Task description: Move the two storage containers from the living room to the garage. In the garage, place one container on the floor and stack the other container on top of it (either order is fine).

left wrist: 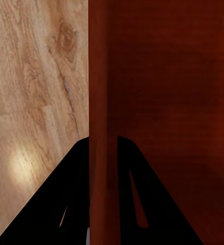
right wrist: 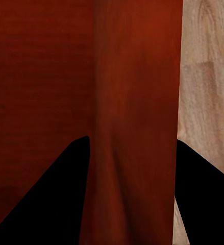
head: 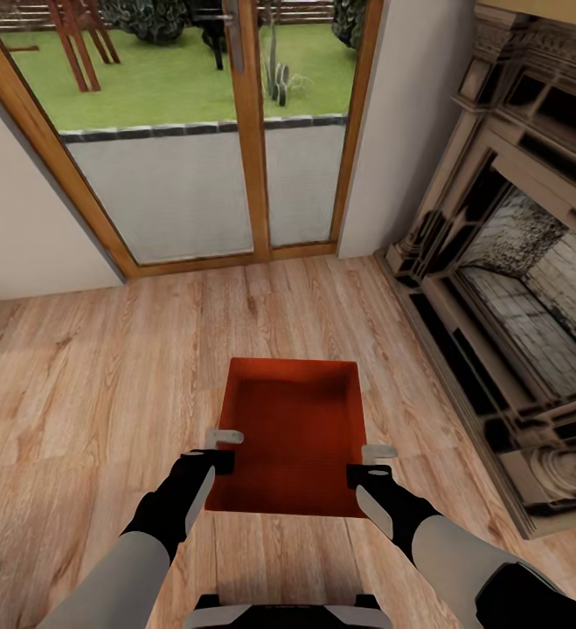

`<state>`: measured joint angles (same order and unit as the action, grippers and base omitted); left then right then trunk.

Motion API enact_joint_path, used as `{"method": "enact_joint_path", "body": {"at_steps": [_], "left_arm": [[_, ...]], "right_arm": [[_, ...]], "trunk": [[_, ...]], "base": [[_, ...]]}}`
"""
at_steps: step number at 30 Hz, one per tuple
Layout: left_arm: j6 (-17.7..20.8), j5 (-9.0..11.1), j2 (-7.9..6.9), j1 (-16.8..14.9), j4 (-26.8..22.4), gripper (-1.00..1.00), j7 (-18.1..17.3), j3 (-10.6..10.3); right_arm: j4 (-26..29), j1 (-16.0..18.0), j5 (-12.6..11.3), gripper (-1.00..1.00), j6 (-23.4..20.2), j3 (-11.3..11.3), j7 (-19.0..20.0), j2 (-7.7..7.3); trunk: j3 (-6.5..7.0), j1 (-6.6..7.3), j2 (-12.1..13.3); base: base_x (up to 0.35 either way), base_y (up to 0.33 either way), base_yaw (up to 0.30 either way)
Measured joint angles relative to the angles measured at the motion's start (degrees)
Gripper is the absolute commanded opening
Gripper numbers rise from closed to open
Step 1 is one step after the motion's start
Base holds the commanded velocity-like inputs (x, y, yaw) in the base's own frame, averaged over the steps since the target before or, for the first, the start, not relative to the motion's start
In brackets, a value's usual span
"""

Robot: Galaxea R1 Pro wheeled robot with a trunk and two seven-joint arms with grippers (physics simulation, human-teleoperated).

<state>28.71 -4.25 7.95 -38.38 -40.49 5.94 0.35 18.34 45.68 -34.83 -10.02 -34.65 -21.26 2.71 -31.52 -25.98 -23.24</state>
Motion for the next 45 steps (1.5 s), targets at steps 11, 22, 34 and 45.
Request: {"method": "enact_joint_path", "body": {"at_steps": [11, 22, 34, 45], "left_arm": [[0.12, 0.07, -0.03, 0.02, -0.01, -1.00, 0.00, 0.00], [0.36, 0.10, -0.07, -0.02, -0.10, -1.00, 0.00, -0.04], [0.28, 0.27, -0.28, 0.03, -0.42, -1.00, -0.10, -0.12], [0.25, 0.33, -0.34, 0.02, -0.51, -1.00, -0.12, -0.15]], "right_arm": [[0.01, 0.00, 0.05, -1.00, -0.16, 0.01, -0.02, 0.02], [0.01, 0.01, 0.12, -1.00, -0.24, 0.09, -0.01, 0.07], [0.09, 0.01, 0.19, -1.00, 0.06, 0.16, -0.14, 0.20], [0.11, 0.02, -0.20, -1.00, 0.26, -0.06, -0.35, 0.24]], "trunk": [[0.19, 0.22, 0.42], [0.19, 0.22, 0.42], [0.19, 0.22, 0.42], [0.80, 0.23, 0.41]], "base": [[0.000, 0.000, 0.000], [0.000, 0.000, 0.000], [0.000, 0.000, 0.000], [0.000, 0.000, 0.000]]}}
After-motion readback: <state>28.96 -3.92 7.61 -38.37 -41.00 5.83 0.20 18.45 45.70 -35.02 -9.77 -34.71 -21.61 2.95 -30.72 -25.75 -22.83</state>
